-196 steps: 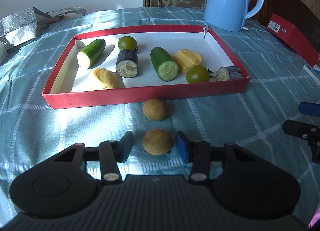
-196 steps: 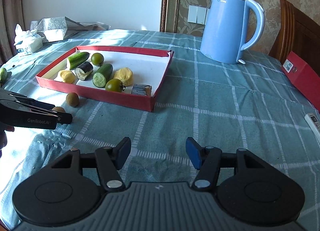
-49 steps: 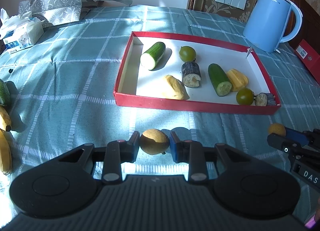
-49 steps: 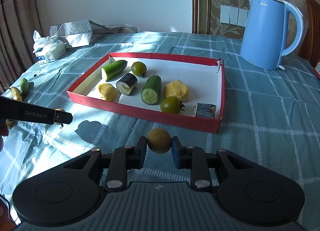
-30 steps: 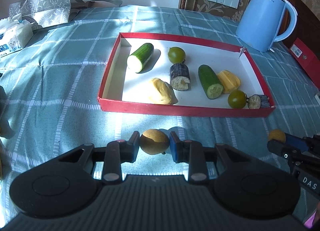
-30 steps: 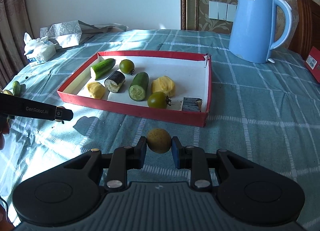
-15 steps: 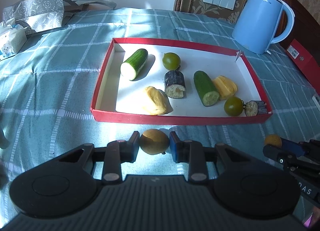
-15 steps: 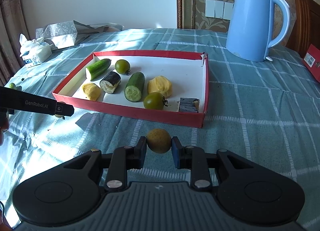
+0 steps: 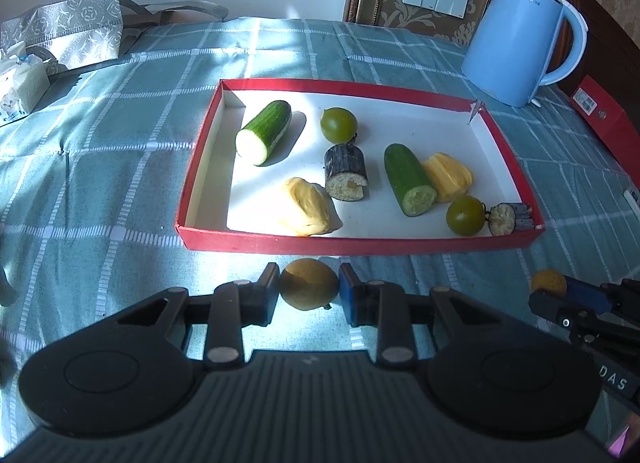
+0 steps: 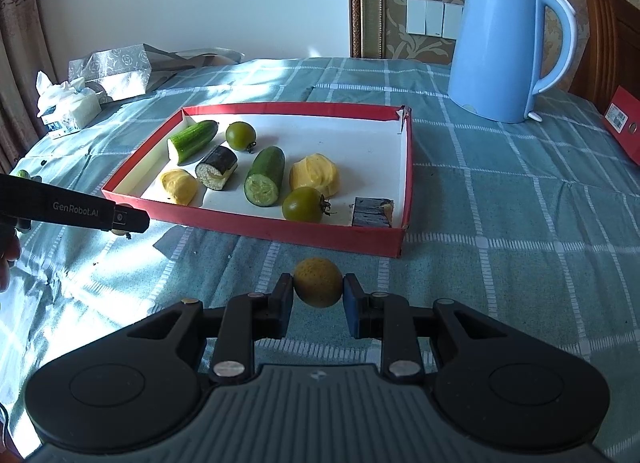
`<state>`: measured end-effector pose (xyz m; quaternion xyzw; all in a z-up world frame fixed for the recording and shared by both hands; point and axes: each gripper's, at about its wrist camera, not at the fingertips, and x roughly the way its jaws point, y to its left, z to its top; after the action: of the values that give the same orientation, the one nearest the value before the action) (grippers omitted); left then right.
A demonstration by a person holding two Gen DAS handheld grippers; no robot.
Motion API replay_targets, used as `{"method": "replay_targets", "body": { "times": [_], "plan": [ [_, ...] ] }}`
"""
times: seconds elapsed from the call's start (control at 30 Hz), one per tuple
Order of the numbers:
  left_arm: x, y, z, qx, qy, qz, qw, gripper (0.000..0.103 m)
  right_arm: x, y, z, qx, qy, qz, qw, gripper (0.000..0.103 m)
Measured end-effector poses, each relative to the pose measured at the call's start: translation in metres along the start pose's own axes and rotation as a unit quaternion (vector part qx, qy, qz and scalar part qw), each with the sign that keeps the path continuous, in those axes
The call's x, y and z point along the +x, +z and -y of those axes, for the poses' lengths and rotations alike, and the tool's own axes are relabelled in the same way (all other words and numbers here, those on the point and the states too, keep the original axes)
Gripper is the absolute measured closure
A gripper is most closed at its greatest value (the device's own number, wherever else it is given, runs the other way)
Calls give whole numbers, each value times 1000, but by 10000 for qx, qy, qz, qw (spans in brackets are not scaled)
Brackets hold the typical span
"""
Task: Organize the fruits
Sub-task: 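Carry both held tan fruits toward the tray with both grippers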
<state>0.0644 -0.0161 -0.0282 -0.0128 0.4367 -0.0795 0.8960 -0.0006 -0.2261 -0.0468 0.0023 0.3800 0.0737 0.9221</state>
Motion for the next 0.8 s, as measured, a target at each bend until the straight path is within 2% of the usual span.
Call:
{"method": "replay_targets", "body": {
  "times": [0.8],
  "plan": [
    [1,0,12,109,-41,-22,9999,75,-2,-4,8,73,22,-50,10000,77]
  ]
}}
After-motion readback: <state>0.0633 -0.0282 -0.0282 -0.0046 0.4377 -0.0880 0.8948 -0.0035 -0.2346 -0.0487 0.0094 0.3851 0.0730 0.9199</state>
